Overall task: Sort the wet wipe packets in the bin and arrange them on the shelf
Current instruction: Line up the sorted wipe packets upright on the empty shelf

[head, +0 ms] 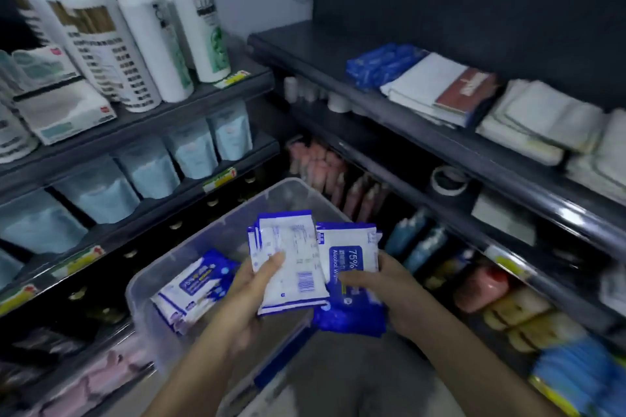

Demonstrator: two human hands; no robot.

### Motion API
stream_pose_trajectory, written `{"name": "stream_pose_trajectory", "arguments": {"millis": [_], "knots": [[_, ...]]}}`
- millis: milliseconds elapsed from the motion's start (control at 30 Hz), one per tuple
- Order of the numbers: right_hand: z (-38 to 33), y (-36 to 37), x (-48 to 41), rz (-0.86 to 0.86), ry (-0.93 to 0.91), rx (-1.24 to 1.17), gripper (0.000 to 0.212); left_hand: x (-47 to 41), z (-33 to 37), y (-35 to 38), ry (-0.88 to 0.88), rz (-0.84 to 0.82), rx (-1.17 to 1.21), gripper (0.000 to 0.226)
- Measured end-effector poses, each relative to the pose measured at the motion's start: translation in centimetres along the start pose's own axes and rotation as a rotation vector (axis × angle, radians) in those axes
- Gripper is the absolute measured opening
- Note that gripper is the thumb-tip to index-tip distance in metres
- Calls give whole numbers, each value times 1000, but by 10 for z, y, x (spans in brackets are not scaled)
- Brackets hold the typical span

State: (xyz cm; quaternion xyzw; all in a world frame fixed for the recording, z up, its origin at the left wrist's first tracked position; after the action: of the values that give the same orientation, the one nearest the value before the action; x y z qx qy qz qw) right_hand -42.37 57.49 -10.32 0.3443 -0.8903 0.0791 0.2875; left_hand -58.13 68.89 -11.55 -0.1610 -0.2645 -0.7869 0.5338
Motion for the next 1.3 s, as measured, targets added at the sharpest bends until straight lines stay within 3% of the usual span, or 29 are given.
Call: {"name": "stream_pose_trajectory", "arguments": {"millis": [100,300,500,600,667,900,1033,1300], "knots": [[-4,-43,28,90,-45,-25,46,21,-10,35,-41,-157,-4,44],[0,-150,77,253,-86,-129,45,53,-35,124,-41,-311,-112,57],[22,-286,133,501,-153,-246,40,102,-67,236,290,-345,-443,76],[37,-370,173,616,-188,-317,36,150,-101,307,408,-412,-507,59],[47,-424,200,681,-205,-382,32,188,-126,353,463,-456,-533,60],[63,-573,277,875,-275,-460,30,285,-198,483,491,-640,-491,62],[58,-637,304,966,-325,-487,32,309,-217,546,535,-695,-517,77],[37,-740,292,1139,-349,-507,49,308,-242,667,642,-792,-457,61]]}}
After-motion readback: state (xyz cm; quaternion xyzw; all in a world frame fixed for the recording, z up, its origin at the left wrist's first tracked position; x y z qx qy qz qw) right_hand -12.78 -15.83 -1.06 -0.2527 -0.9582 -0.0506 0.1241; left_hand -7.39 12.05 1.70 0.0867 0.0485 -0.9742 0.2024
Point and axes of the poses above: each hand's wrist, its own x-axis away from the middle knuckle, its own y-axis out of the palm, z = x × y, the point moved 3 cm from there along -x, towards the middle knuckle, and after that the axes turned 13 degrees about z, right-handed, at the moved point
